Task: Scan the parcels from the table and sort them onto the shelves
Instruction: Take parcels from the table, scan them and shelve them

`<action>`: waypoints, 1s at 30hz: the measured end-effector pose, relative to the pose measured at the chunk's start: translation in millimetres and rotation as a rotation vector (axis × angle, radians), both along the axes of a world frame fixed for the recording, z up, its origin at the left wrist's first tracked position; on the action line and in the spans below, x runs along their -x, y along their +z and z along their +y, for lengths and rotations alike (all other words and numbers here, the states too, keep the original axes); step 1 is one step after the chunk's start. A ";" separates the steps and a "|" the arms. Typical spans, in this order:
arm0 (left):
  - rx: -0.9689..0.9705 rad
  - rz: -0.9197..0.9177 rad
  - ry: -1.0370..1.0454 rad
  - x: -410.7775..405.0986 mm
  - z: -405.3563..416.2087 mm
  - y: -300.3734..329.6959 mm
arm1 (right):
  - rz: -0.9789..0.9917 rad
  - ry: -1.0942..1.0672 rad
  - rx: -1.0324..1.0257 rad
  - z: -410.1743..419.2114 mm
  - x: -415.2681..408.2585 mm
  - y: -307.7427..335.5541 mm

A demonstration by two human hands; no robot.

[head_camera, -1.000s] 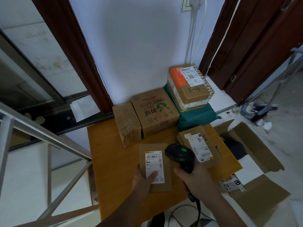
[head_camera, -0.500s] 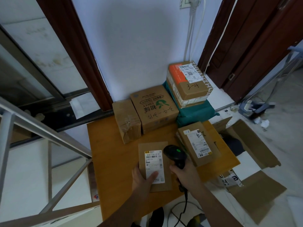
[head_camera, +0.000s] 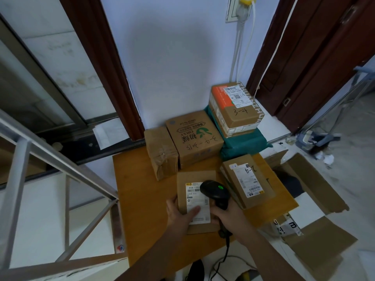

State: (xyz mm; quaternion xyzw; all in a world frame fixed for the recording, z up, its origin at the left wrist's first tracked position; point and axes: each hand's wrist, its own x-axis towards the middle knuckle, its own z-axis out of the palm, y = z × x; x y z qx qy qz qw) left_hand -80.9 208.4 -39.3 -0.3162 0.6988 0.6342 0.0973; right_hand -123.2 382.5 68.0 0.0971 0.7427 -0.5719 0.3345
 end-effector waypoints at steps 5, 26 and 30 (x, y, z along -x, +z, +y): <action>-0.146 0.052 -0.011 13.3 -15.7 20.5 | 0.116 -0.029 -0.011 4.8 5.5 37.2; 0.088 0.263 0.069 35.1 -6.9 46.4 | 0.267 -0.059 -0.187 -25.2 -26.5 78.0; 0.106 0.267 0.059 31.2 -7.2 45.7 | 0.249 -0.056 -0.196 -27.8 -27.1 79.1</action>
